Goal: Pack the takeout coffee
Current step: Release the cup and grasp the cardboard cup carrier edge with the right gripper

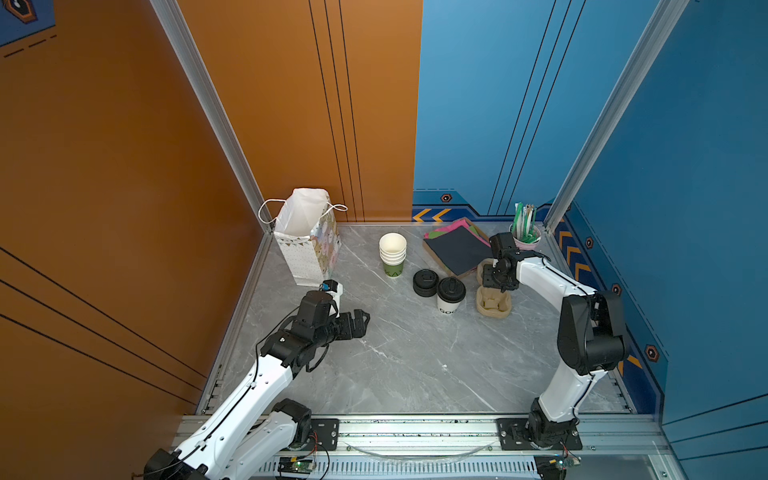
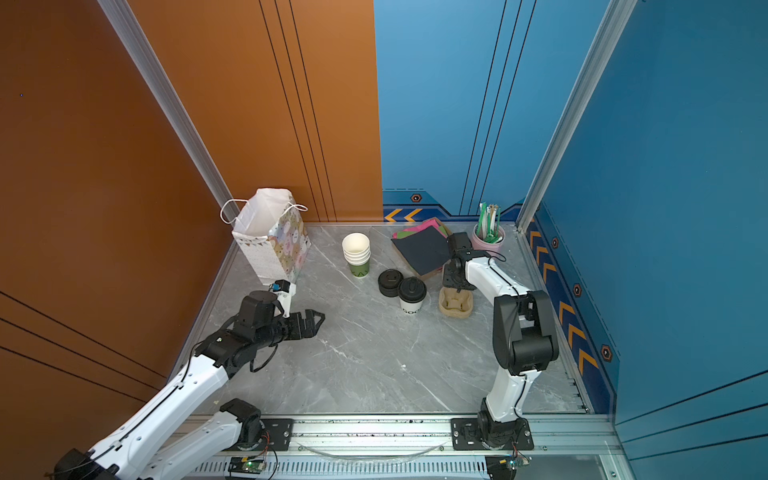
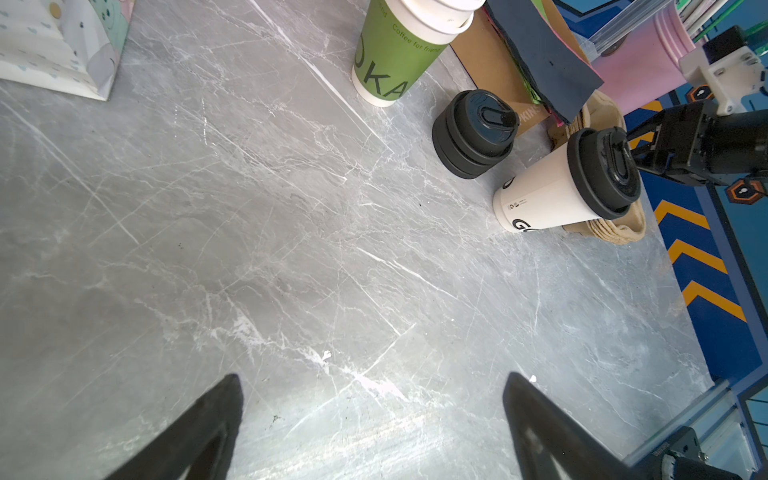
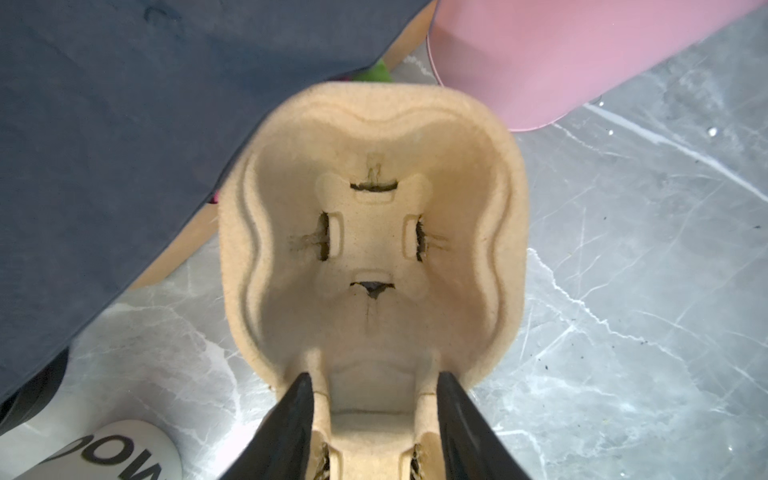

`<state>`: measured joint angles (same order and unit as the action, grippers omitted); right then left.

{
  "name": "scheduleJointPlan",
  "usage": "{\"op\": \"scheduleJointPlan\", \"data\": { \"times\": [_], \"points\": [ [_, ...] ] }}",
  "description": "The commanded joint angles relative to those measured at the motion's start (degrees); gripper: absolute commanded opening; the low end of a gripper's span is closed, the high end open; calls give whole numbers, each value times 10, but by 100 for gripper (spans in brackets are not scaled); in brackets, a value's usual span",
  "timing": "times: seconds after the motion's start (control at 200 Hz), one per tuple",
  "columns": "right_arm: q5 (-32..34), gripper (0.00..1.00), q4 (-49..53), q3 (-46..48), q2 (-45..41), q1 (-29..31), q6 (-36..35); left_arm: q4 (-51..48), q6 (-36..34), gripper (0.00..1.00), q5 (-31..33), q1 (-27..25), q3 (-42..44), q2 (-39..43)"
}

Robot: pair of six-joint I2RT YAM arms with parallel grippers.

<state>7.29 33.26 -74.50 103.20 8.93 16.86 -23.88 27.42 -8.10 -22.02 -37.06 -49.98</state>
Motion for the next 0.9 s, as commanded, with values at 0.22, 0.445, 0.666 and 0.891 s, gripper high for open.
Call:
{"op": "scheduleJointPlan", "data": {
  "times": [0.22,0.445,0.666,0.891],
  "points": [
    [-22,43,-14,10,22,-3,-16,-6,2,98,5,7,12,10],
    [-22,36,-14,11,16,-3,-17,-6,2,98,4,8,11,10],
    [-21,34,-12,12,-4,-1,-19,-6,3,98,4,8,11,10],
    [-16,34,-5,11,-29,1,-20,-6,3,98,5,8,11,10]
  ]
}}
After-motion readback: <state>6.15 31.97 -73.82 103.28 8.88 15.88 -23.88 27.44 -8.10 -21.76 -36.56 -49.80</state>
